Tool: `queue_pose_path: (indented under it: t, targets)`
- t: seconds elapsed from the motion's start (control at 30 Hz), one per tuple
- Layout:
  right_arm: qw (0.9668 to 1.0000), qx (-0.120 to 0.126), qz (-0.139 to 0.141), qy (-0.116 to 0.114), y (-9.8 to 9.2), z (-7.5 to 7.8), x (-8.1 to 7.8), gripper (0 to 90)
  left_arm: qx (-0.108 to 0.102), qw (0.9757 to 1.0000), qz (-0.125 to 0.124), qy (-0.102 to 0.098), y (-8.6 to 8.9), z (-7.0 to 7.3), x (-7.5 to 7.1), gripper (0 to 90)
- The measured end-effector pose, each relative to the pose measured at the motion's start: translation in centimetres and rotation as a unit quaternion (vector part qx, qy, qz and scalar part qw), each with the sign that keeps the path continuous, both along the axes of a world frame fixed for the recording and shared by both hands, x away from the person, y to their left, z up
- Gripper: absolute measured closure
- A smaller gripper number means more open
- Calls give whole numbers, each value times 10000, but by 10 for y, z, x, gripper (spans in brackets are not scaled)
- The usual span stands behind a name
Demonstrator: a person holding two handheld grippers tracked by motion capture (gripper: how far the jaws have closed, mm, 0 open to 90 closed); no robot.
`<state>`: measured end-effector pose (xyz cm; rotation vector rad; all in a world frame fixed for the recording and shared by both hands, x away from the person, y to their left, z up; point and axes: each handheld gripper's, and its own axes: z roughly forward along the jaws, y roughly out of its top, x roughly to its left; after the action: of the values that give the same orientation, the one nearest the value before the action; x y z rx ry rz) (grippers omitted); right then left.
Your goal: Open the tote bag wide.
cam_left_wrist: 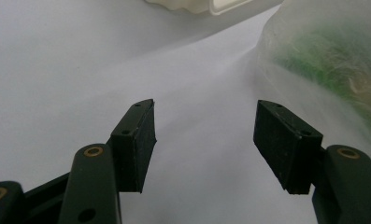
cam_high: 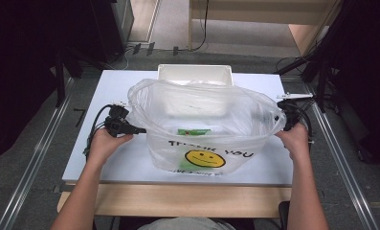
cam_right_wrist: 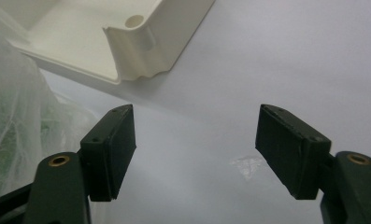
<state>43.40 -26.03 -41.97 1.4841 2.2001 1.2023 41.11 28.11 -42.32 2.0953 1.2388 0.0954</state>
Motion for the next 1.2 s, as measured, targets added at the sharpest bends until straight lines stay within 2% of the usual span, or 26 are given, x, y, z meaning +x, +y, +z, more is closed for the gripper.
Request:
queue_pose_path:
  t: [0.07,0.1,0.13,0.2,0.27,0.3,0.37,0.53,0.63,0.8,1.03,1.13,1.2]
  targets:
    - [10000,0,61,7,2,0,0,313,-37,10000,-19,8,0,0,1,402]
    - [10000,-8,89,42,2,0,0,317,-140,9998,6,130,0,1,2,424]
    - [9999,7,132,93,3,0,-1,317,-174,9997,6,167,-1,1,3,435]
    - [9998,-5,128,152,2,1,-2,324,-215,9997,0,117,-2,2,3,438]
    - [9999,-19,121,120,3,2,-3,325,-87,9999,-62,104,-4,6,4,433]
    - [9998,-42,136,119,4,3,-4,325,-103,9999,-57,51,-3,7,4,433]
    - [9997,-92,204,118,8,4,-5,326,-297,9995,-37,52,-2,9,4,432]
    - [9995,-111,258,146,13,9,-9,344,-342,9994,10,69,0,10,5,420]
    - [9994,-97,270,184,12,10,-9,356,-258,9996,-3,85,-1,10,5,398]
    - [9993,-21,332,148,12,12,-9,363,-396,9992,-37,48,-3,13,4,401]
    - [9993,-79,305,211,15,14,-9,334,-287,9996,-77,-25,-4,20,0,414]
    - [9992,101,355,169,16,19,-10,336,-373,9993,-68,-17,-2,26,1,429]
    - [9988,184,441,143,16,23,-9,344,-350,9993,-125,-68,-1,32,2,443]
